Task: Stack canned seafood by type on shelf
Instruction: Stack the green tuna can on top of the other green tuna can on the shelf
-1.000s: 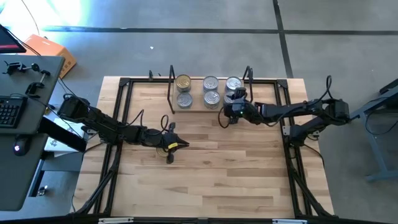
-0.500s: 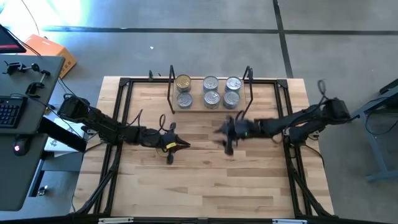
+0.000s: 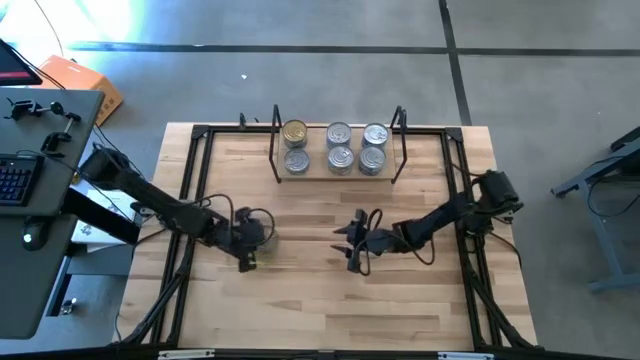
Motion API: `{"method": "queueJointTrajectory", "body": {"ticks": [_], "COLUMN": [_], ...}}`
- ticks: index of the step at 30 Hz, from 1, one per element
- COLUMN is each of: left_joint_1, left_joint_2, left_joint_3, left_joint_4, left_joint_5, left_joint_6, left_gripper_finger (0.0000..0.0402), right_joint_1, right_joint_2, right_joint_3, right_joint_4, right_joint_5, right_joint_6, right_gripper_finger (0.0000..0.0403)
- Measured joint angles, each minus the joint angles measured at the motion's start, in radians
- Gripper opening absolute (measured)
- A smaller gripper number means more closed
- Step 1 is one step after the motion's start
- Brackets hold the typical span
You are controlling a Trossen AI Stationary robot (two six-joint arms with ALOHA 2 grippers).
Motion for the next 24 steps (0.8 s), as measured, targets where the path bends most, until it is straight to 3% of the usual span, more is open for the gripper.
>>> {"method": "queueJointTrajectory", "body": {"ticks": [6,10,13,17,24], "left_joint_1": [-0.038,-0.049,-0.040,0.028,0.195], "left_joint_2": [-0.031,-0.018,-0.001,0.059,0.300], "left_joint_3": [0.003,-0.001,-0.034,-0.098,-0.077], "left_joint_4": [-0.382,-0.376,-0.205,0.166,0.795], "left_joint_5": [0.005,0.031,-0.011,-0.091,-0.080], "left_joint_6": [-0.486,-0.561,-0.480,-0.303,0.202], "left_gripper_finger": [0.0023,0.0023,0.0023,0.0023,0.0023], "right_joint_1": [-0.038,-0.063,-0.080,-0.093,-0.093], "right_joint_2": [0.052,0.054,0.054,0.055,0.055], "right_joint_3": [0.000,0.000,0.000,0.001,0.001], "right_joint_4": [0.041,0.039,0.051,0.065,0.073], "right_joint_5": [0.003,0.003,0.003,0.002,-0.001], "right_joint_6": [0.021,0.025,0.025,0.025,0.018], "right_gripper_finger": [0.0199,0.0199,0.0199,0.0199,0.0199]}}
